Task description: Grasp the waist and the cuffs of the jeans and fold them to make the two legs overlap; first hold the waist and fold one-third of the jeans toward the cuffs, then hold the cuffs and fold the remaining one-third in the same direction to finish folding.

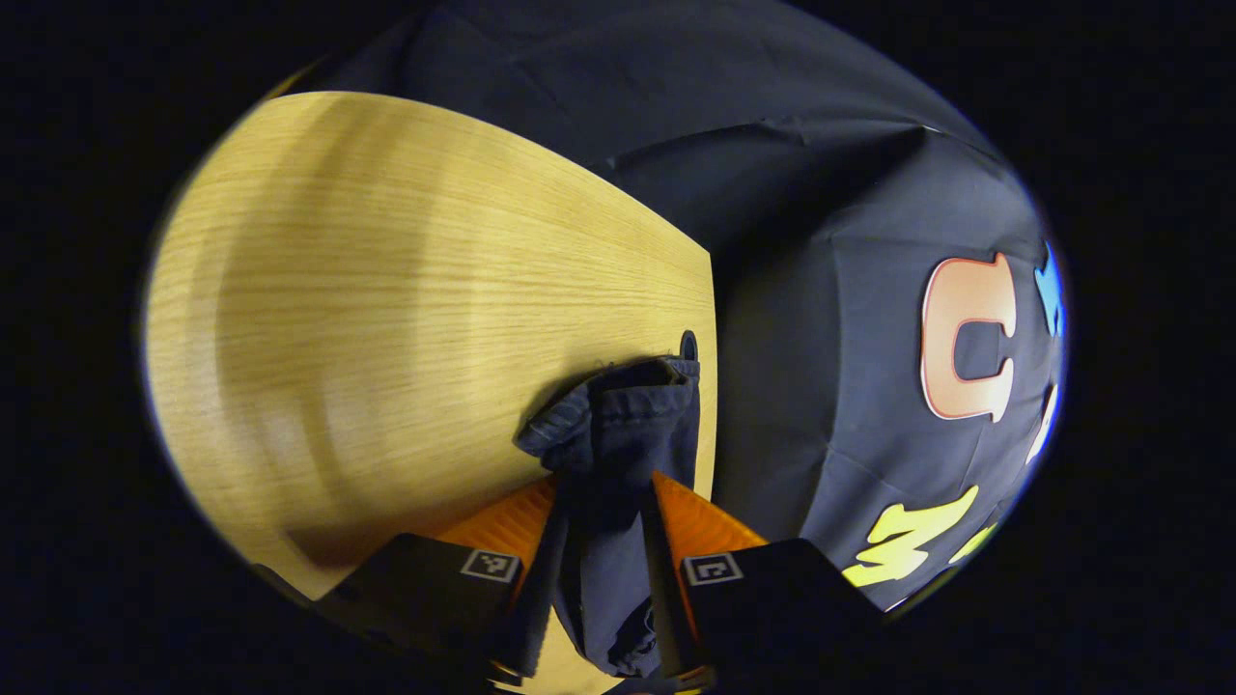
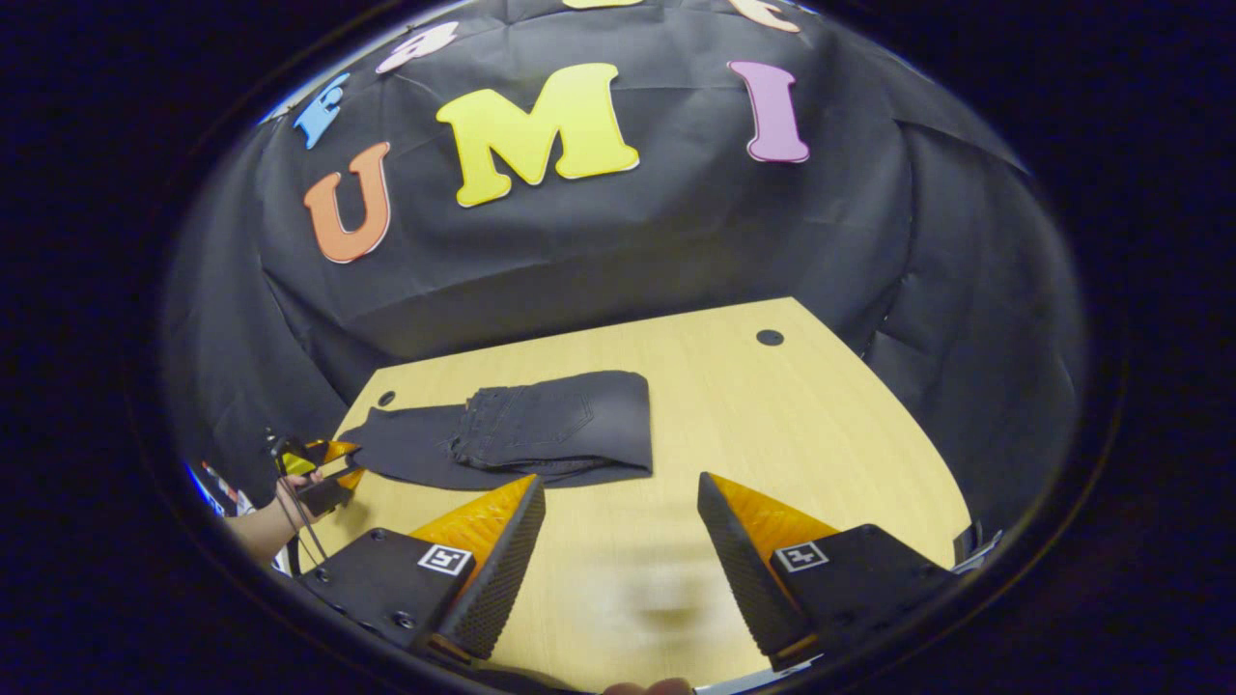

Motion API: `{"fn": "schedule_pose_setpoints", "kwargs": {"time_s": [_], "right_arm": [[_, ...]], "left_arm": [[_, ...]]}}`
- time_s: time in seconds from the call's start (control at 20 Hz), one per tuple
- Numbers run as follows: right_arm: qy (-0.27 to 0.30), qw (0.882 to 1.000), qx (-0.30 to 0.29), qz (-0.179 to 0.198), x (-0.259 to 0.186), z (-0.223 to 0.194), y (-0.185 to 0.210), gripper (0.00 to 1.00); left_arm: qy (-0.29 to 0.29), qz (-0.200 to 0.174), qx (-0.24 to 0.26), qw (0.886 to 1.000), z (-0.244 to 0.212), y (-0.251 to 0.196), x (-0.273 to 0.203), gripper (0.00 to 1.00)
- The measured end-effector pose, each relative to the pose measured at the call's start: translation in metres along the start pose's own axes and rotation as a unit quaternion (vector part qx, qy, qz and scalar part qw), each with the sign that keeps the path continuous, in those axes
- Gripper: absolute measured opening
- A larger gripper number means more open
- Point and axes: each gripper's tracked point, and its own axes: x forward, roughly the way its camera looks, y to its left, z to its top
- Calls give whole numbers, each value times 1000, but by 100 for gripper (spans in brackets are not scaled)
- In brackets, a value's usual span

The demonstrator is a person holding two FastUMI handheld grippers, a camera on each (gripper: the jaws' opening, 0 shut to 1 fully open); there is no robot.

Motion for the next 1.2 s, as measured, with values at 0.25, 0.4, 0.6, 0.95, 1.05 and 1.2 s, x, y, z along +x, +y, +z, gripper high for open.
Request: {"fn": "schedule_pose_setpoints", "kwargs": {"time_s": [0.25, 0.4, 0.6, 0.95, 1.05, 1.2], "right_arm": [[-12, 1000, 22, -17, -15, -10, -15, 97], [-16, 999, 26, -20, -24, -16, -22, 98], [-27, 999, 27, -19, -35, -15, -30, 99], [-39, 999, 18, -10, -45, -13, -41, 99], [-43, 999, 22, -5, -46, -11, -44, 99], [-49, 998, 28, -2, -49, -6, -50, 94]], "left_arm": [[-1, -14, 5, 1000, -2, -7, -3, 17], [-1, -35, 43, 998, -7, -27, -13, 10], [5, -63, 113, 992, -20, -61, -28, 9], [7, -104, 210, 972, -56, -118, -67, 9], [9, -116, 244, 963, -76, -138, -79, 9], [10, -131, 308, 942, -109, -169, -88, 9]]}}
